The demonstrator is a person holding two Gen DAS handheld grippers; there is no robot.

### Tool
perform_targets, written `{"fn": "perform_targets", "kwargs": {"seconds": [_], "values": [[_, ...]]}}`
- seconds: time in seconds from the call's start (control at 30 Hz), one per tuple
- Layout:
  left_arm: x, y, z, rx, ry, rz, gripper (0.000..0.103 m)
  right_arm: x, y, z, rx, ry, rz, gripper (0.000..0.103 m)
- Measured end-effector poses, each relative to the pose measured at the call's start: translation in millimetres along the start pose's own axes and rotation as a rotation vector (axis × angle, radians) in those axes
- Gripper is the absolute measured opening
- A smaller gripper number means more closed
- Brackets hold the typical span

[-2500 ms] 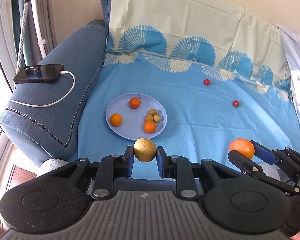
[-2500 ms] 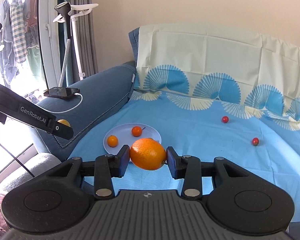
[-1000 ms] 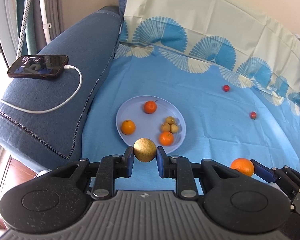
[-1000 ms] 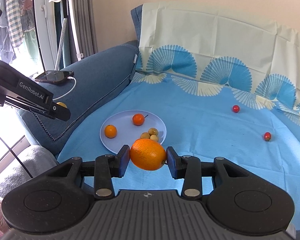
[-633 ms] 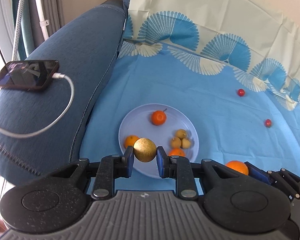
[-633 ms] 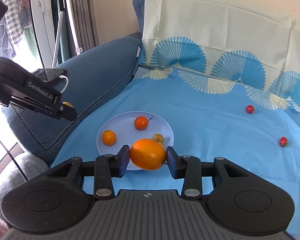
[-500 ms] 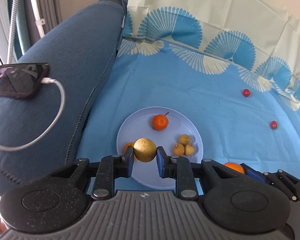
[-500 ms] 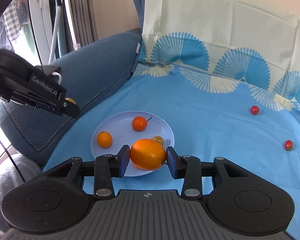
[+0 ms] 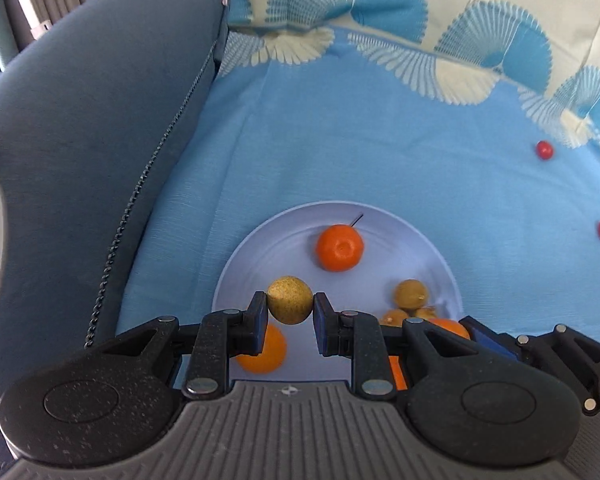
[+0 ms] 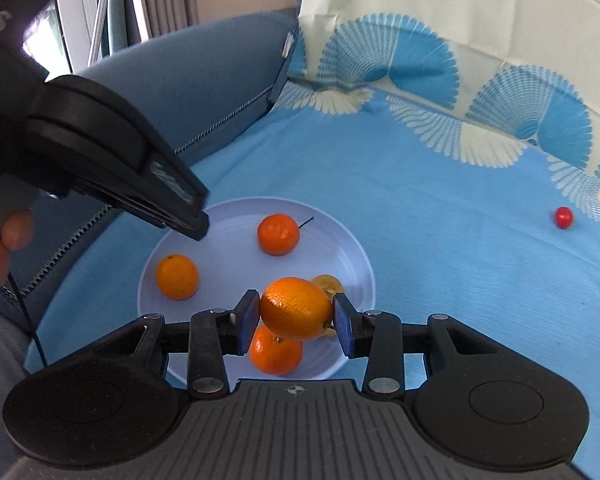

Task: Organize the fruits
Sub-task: 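Lower both fruits onto the plate and open both tools, then lift both open tools away from the plate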

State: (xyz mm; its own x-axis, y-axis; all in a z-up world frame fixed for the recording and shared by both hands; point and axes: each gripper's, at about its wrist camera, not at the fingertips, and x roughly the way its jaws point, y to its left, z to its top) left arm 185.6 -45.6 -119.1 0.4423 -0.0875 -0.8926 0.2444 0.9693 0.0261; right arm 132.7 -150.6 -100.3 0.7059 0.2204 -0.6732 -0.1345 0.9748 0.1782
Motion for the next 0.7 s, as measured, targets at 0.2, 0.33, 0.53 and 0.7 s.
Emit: {"fn": "perform_targets", "kwargs": {"seconds": [0.2,0.33,0.53,0.7], "values": [[-0.4,8.8,0.1,0.008,-0.019,-0.028,0.097,16.1,3.1,3.4,-0.022,0.014,0.019,0.072],[-28.4,13.1,-13.0,0.013,-0.050,0.013,0.103,-4.4,7.2,0.6,-0.041,-0.006,-0.014,0.090],[-81.3,19.2,-57.1,-0.005,-0.074,0.115,0.103,-62.2,5.5,-21.7,0.023,0.033,-0.061,0.098],[-119.8,23.3,-94.5,-0.059,-0.052,0.127,0.103,-114.2,14.9,-42.8,0.073,0.007,-0.129,0.100]]}}
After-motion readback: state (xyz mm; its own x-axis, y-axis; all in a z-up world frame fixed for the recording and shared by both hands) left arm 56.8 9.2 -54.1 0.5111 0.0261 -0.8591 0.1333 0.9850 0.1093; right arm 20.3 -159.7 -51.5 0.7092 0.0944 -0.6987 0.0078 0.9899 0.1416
